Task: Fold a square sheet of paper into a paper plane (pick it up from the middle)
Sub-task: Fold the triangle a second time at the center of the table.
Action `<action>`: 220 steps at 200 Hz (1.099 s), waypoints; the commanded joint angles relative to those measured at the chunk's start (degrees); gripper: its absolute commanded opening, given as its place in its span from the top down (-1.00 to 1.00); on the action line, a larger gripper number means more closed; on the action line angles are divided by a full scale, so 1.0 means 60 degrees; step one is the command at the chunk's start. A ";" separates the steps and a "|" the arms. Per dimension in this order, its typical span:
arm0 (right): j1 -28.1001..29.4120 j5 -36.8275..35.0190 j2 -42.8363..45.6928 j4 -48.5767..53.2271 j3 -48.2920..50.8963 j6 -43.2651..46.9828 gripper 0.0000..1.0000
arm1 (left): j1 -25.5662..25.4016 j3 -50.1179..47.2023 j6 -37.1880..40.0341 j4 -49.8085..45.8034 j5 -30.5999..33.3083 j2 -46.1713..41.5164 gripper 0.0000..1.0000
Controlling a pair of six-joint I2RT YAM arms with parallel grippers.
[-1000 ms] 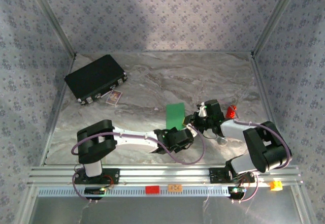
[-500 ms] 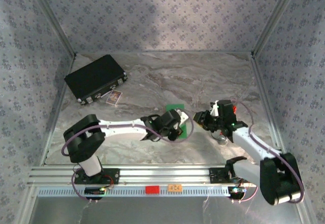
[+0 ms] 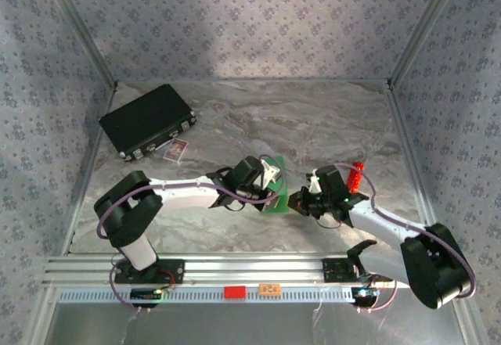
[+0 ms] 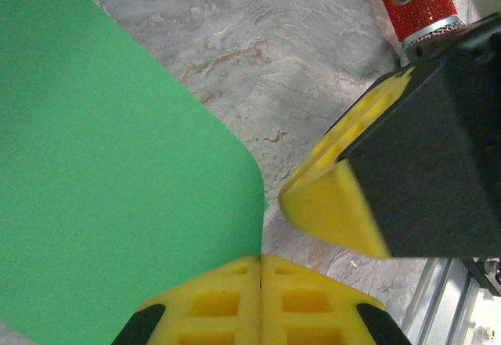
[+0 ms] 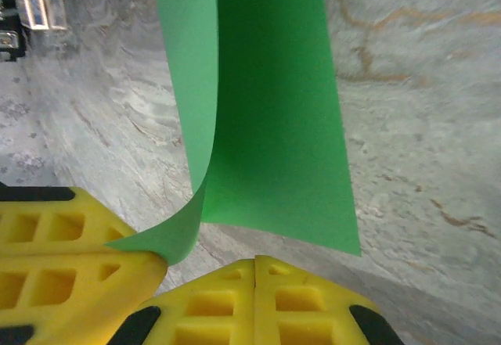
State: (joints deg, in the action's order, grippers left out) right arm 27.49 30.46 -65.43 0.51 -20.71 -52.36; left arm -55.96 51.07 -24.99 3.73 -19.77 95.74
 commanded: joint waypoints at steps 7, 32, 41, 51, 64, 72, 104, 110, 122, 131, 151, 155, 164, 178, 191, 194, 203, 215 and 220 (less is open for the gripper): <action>0.0209 -0.0375 -0.0664 -0.1200 -0.0457 -0.0455 0.90 | 0.0062 -0.0091 -0.0156 0.0269 -0.0233 -0.0031 0.98; 0.0210 -0.0258 -0.1190 -0.1774 -0.0624 -0.0617 0.93 | 0.0070 -0.0103 -0.0134 0.0214 0.0080 -0.0078 0.88; 0.0213 -0.0348 -0.1278 -0.1756 -0.0639 -0.0643 0.93 | 0.0084 -0.0084 -0.0101 0.0201 0.0152 -0.0078 0.83; 0.0209 -0.0391 -0.1325 -0.1783 -0.0623 -0.0647 0.93 | 0.0084 -0.0011 -0.0040 0.0128 0.0231 -0.0037 0.80; 0.0180 -0.0367 -0.1356 -0.1785 -0.0575 -0.0626 0.93 | 0.0082 0.0068 0.0003 0.0068 0.0373 0.0022 0.73; 0.0165 -0.0365 -0.1347 -0.1785 -0.0542 -0.0647 0.93 | 0.0076 0.0096 0.0035 0.0053 0.0488 0.0064 0.67; 0.0094 -0.0248 -0.1359 -0.1828 -0.0509 -0.0632 0.93 | 0.0099 0.0248 0.0093 0.0061 0.0715 0.0227 0.57; 0.0102 -0.0235 -0.1358 -0.1829 -0.0506 -0.0634 0.93 | 0.0113 0.0284 0.0093 0.0081 0.0690 0.0268 0.56; 0.0102 -0.0238 -0.1370 -0.1818 -0.0502 -0.0634 0.94 | 0.0111 0.0343 0.0093 0.0102 0.0665 0.0364 0.56; 0.0078 -0.0227 -0.1385 -0.1814 -0.0474 -0.0619 0.93 | 0.0112 0.0360 0.0097 0.0138 0.0670 0.0397 0.56; 0.0063 -0.0239 -0.1367 -0.1788 -0.0424 -0.0612 0.93 | 0.0128 0.0373 0.0101 0.0217 0.0607 0.0413 0.56; 0.0061 -0.0238 -0.1369 -0.1785 -0.0416 -0.0609 0.93 | 0.0128 0.0351 0.0094 0.0247 0.0607 0.0405 0.55; 0.0054 -0.0242 -0.1366 -0.1785 -0.0413 -0.0619 0.93 | 0.0139 0.0336 0.0079 0.0316 0.0602 0.0390 0.55; 0.0025 -0.0239 -0.1369 -0.1756 -0.0388 -0.0617 0.93 | 0.0171 0.0308 0.0064 0.0410 0.0570 0.0365 0.55; 0.0030 -0.0235 -0.1355 -0.1756 -0.0358 -0.0611 0.93 | 0.0187 0.0286 0.0055 0.0477 0.0498 0.0367 0.55; 0.0024 -0.0250 -0.1356 -0.1756 -0.0353 -0.0617 0.93 | 0.0200 0.0284 0.0050 0.0477 0.0497 0.0362 0.55; 0.0014 -0.0242 -0.1355 -0.1726 -0.0345 -0.0603 0.93 | 0.0201 0.0285 0.0035 0.0499 0.0499 0.0347 0.57; -0.0007 -0.0262 -0.1363 -0.1713 -0.0342 -0.0604 0.93 | 0.0216 0.0277 0.0021 0.0561 0.0470 0.0346 0.60; -0.0003 -0.0260 -0.1370 -0.1712 -0.0336 -0.0595 0.93 | 0.0216 0.0278 0.0020 0.0552 0.0479 0.0332 0.60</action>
State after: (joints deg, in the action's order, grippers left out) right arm 27.83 29.12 -73.19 -9.98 -23.18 -55.31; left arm -55.11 51.51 -25.12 5.04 -16.27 97.89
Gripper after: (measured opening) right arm 0.066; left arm 0.207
